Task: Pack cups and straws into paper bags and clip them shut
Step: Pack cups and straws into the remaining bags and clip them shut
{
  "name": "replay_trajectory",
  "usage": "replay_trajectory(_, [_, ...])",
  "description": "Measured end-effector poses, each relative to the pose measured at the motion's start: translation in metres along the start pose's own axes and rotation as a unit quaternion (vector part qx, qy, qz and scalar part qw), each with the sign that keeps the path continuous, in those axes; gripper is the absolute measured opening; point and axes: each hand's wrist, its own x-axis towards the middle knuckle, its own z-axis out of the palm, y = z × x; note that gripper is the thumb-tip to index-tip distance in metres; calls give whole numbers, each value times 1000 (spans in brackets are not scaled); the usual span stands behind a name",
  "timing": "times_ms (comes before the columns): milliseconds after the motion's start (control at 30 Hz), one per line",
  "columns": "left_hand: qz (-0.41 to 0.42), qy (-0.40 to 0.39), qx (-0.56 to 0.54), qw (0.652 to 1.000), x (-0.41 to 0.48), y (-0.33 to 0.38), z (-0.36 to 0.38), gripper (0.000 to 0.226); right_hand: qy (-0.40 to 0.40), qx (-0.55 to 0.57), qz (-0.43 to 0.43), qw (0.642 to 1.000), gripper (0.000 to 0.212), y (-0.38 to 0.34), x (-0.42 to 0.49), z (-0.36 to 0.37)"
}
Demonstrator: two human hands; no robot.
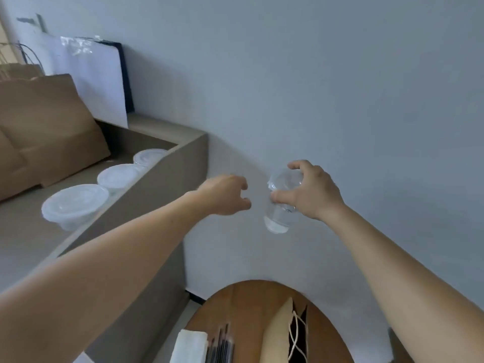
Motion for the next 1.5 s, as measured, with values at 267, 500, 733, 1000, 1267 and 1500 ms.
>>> replay_trajectory(267, [15, -156, -40, 987, -10, 80, 130, 59, -66, -30, 90, 993, 91, 132, -64, 21])
replay_trajectory(500, [4, -318, -27, 948, -47, 81, 220, 78, -103, -8, 137, 985, 94, 179, -96, 67])
replay_trajectory(733, [6, -440, -70, 895, -77, 81, 273, 101, -84, 14, 162, 983, 93, 185, -100, 98])
replay_trajectory(1000, [-102, -351, -179, 914, -94, 72, 313, 17, -111, 34, 193, 974, 97, 186, -113, 107])
replay_trajectory(1267, [-226, -337, -219, 887, -92, 73, 322, 21, -259, -90, 10, 962, 91, 189, -123, 83])
replay_trajectory(1500, [-188, -362, -262, 875, -100, 95, 314, 35, -335, -189, -122, 915, 90, 183, -128, 98])
